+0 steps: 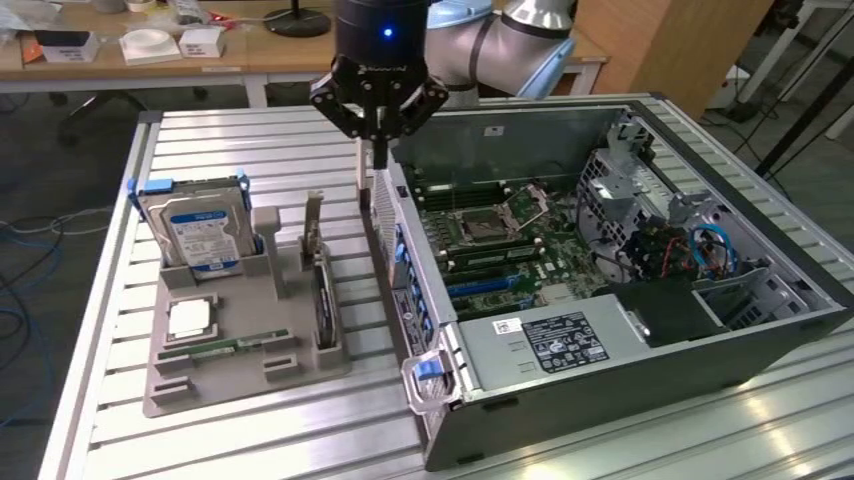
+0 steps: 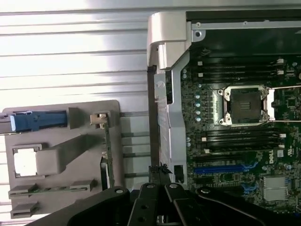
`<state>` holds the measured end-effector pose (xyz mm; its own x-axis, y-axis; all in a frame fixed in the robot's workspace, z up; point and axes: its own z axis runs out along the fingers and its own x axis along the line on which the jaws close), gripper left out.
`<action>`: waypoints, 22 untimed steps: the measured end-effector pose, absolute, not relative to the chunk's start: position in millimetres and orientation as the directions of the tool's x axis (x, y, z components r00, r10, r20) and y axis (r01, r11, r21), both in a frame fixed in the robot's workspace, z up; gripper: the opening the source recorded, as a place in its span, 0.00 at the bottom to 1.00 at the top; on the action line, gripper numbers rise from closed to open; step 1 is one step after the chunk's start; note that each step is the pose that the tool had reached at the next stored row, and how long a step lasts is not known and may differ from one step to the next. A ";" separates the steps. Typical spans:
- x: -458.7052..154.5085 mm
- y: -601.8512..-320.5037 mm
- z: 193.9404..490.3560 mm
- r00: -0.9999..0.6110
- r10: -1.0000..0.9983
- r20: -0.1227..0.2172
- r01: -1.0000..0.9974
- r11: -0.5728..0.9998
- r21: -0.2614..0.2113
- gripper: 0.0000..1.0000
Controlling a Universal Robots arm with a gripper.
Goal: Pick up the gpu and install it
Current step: 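Reach for the gpu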
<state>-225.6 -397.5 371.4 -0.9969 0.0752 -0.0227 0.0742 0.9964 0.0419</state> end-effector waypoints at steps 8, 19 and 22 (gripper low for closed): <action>-236.4 -397.5 357.0 -0.997 0.075 -0.023 0.074 0.996 0.042 0.11; -236.6 -397.5 337.0 -0.997 0.075 -0.023 0.074 0.996 0.042 0.11; -237.3 -397.4 333.1 -0.997 0.075 -0.023 0.074 0.996 0.041 0.11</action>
